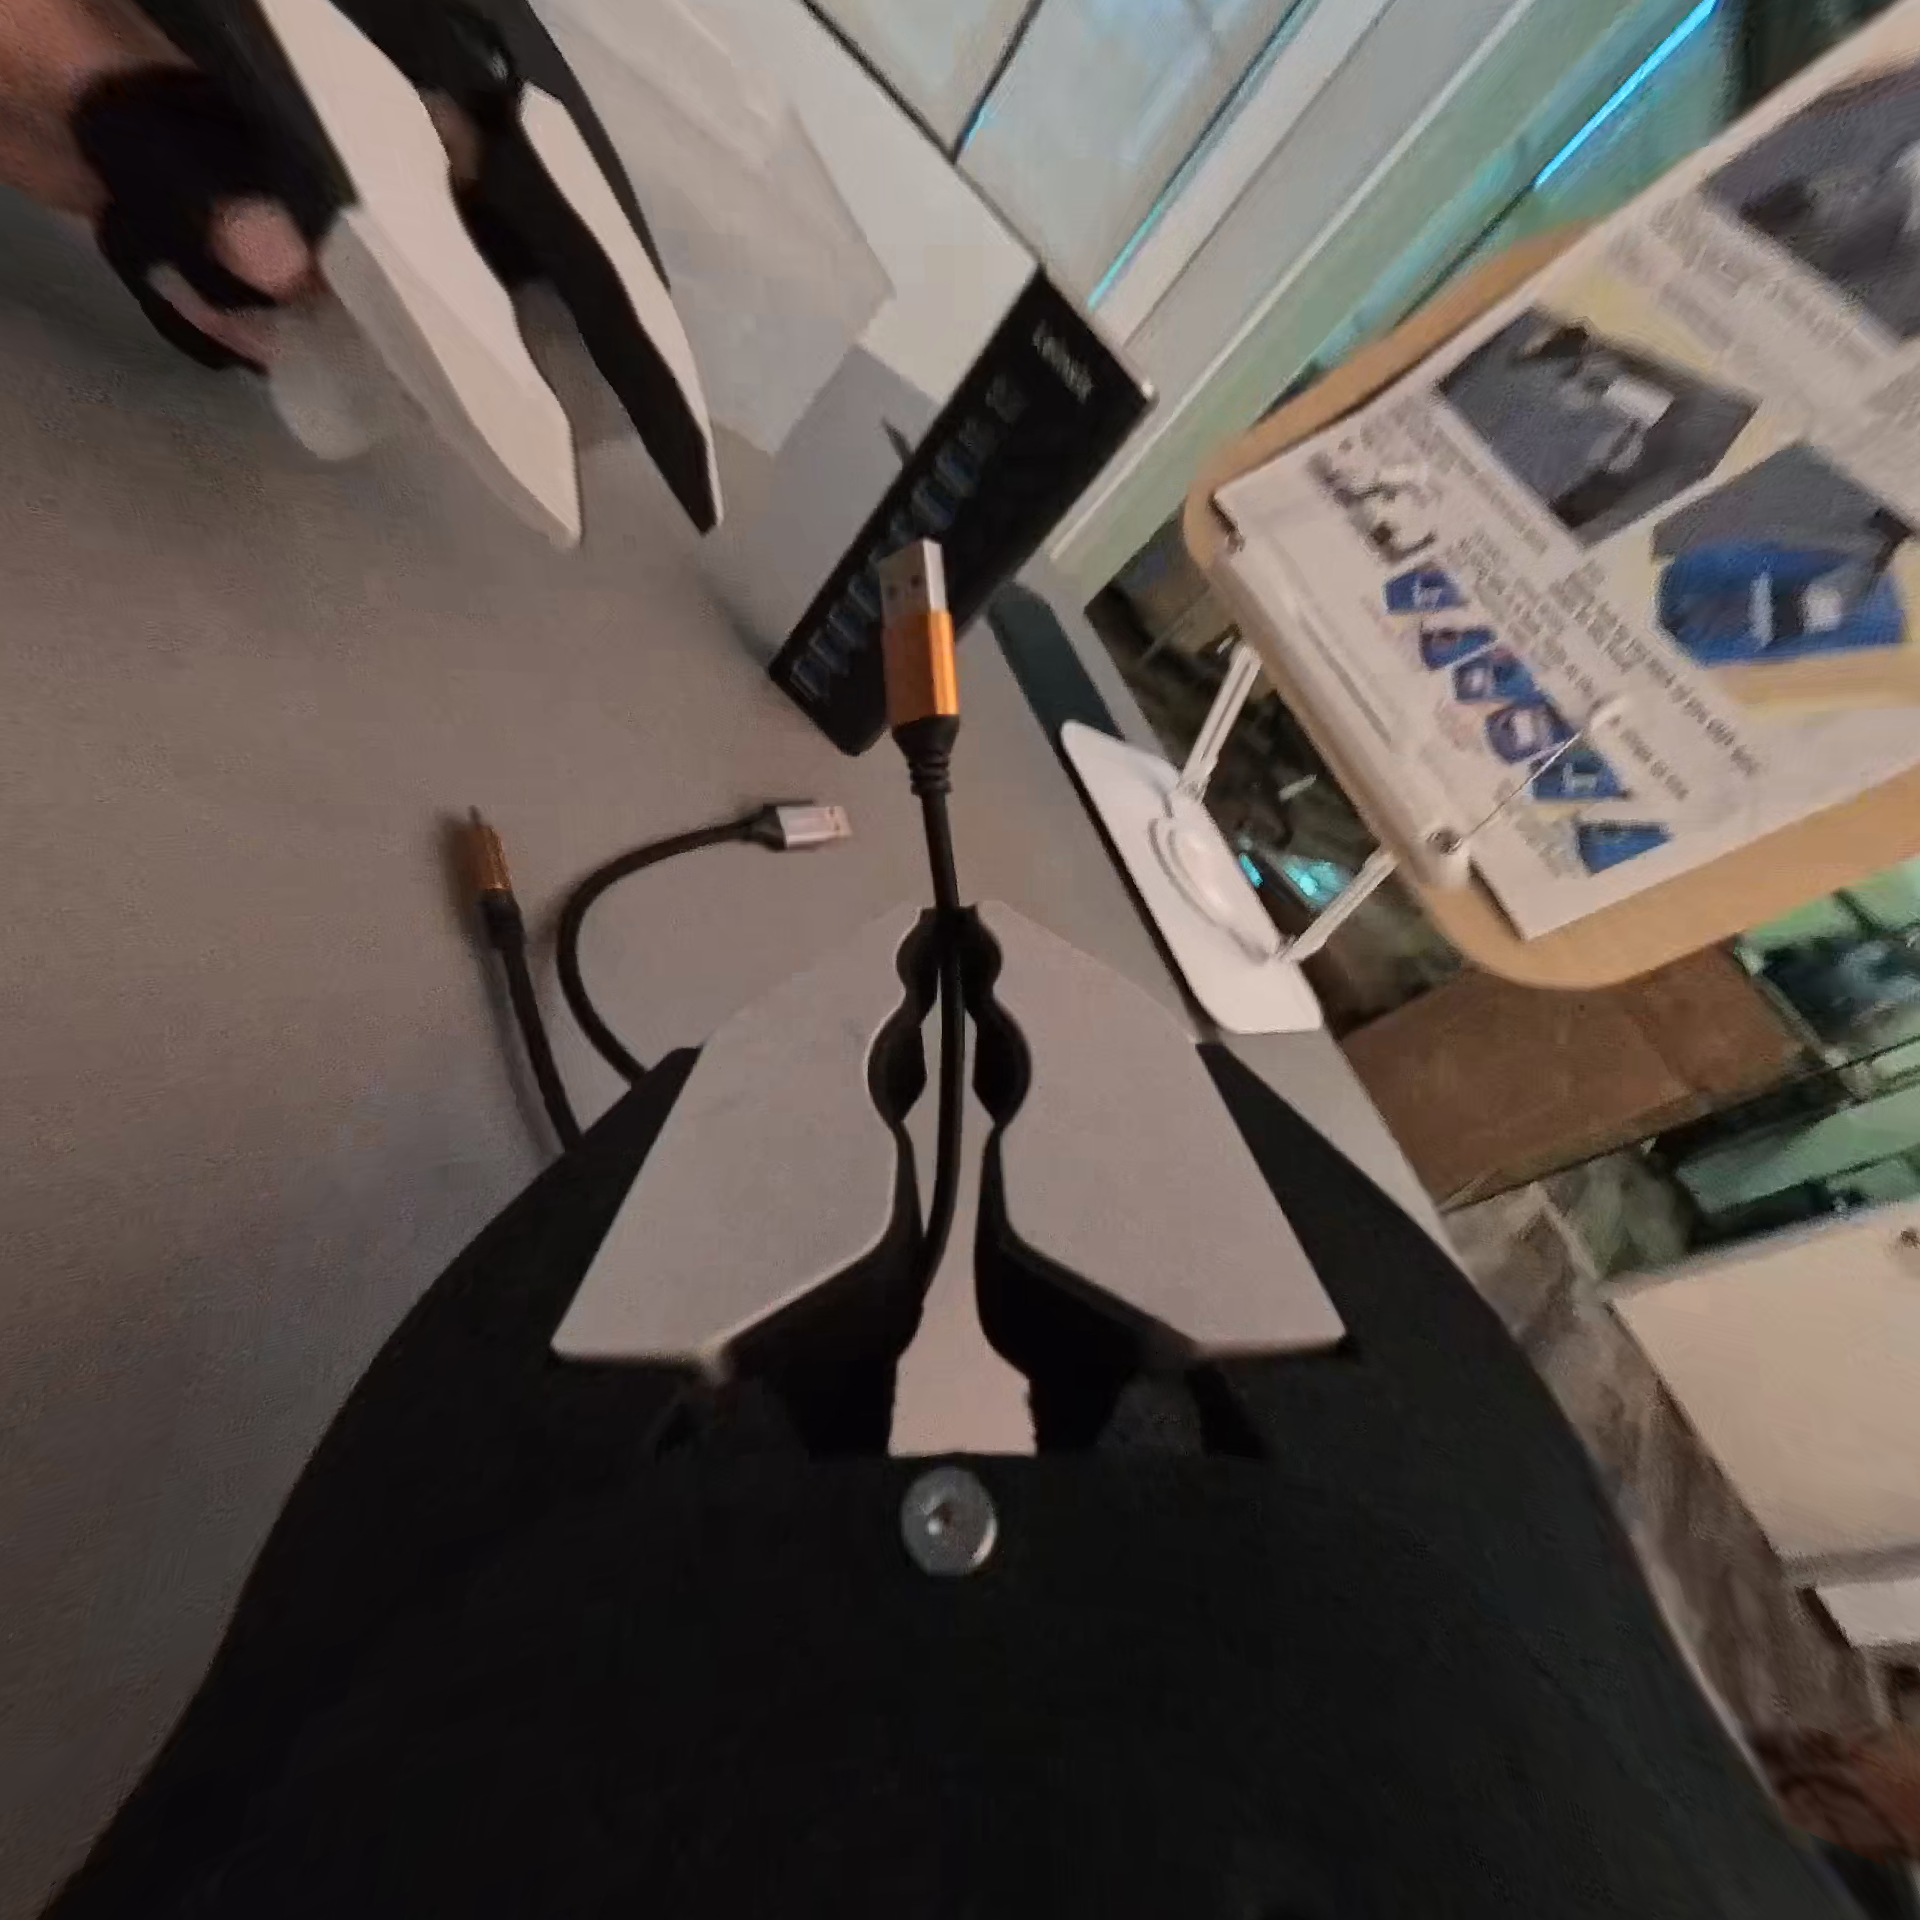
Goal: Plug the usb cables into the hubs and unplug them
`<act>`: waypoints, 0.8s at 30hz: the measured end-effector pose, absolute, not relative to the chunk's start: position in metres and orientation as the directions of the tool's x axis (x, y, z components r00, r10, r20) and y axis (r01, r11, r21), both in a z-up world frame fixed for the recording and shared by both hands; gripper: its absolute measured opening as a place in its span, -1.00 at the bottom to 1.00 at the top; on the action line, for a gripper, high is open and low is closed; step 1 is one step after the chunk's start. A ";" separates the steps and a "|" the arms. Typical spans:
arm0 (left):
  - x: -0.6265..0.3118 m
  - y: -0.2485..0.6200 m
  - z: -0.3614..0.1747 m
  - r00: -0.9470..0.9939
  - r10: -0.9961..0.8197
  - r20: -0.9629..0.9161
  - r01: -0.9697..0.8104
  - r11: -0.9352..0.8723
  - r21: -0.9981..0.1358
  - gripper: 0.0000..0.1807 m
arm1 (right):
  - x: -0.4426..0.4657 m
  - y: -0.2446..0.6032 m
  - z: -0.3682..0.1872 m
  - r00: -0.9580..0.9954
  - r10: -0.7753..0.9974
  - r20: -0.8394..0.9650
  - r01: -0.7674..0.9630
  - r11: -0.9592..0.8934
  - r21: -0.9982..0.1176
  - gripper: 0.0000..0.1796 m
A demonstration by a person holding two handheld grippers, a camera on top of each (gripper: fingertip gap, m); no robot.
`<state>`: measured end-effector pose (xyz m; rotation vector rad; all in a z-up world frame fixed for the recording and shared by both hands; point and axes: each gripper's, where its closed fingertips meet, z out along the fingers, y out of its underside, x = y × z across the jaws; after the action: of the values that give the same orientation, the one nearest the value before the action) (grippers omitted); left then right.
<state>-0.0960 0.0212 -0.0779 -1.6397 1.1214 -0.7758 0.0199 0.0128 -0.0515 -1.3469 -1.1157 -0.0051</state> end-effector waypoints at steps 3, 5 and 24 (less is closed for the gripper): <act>-0.096 0.019 -0.074 0.369 -0.929 -0.023 -0.306 -0.098 -0.947 -0.54 | 0.019 -0.007 -0.025 0.529 0.500 0.686 0.540 0.425 -0.726 -0.96; -0.096 0.018 -0.071 0.368 -0.929 -0.036 -0.305 -0.084 -0.949 -0.54 | 0.019 -0.018 -0.006 0.550 0.454 0.701 0.506 0.486 -0.712 -0.97; -0.089 0.000 -0.060 0.320 -0.944 -0.082 -0.295 -0.016 -0.955 -0.56 | 0.042 -0.070 0.089 0.705 0.037 0.708 0.534 0.630 -0.564 -0.96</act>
<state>-0.0891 0.0004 -0.0604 -1.5355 1.1747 -0.7757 0.0419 -0.0698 0.0894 -0.8549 -0.7504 -0.3173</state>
